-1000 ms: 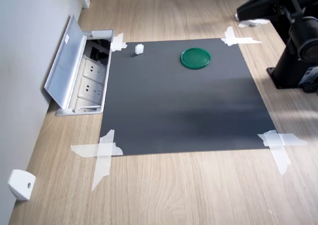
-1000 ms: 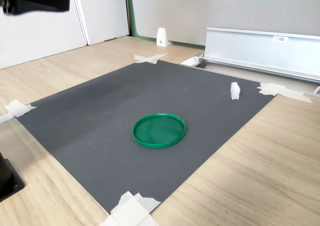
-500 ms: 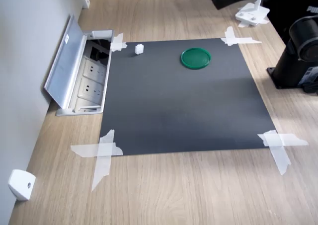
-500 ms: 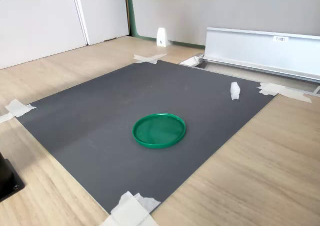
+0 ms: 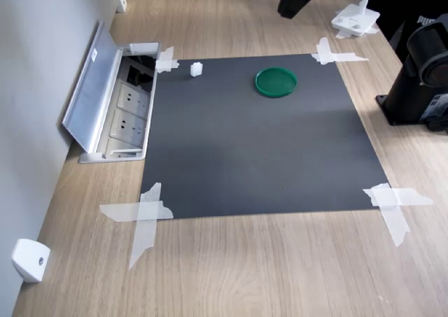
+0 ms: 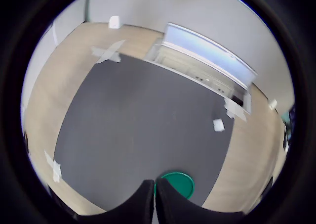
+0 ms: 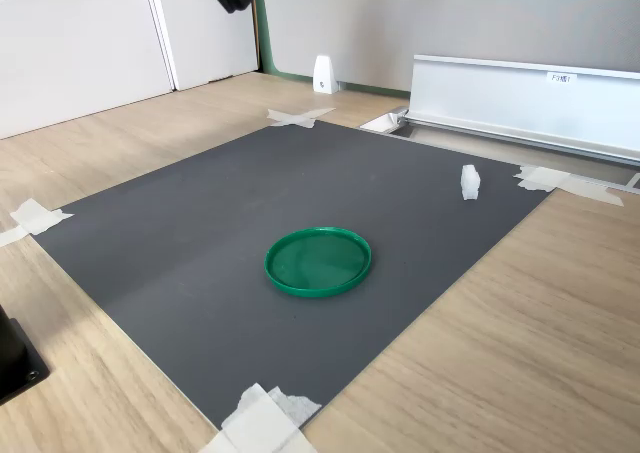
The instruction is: Grasp a white terminal and put it on the green lid.
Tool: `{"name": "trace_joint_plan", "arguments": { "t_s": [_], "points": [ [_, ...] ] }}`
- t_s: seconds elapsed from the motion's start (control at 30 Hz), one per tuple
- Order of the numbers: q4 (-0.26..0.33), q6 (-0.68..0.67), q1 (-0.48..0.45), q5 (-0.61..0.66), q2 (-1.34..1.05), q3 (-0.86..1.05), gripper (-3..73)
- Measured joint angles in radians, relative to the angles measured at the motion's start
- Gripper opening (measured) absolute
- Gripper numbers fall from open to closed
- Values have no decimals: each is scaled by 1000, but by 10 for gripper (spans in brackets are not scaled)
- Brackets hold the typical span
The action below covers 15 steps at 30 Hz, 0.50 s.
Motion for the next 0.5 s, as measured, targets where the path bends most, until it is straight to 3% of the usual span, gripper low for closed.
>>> {"name": "trace_joint_plan", "arguments": {
  "t_s": [0.1, 0.2, 0.4, 0.5],
  "points": [
    [81, -118, -58, 55, 60, -75, 62],
    [128, -205, -126, 86, 112, -146, 178],
    [91, -280, -202, 109, 245, -289, 523],
    [80, -300, -203, 118, 311, -365, 652]
  ]
}}
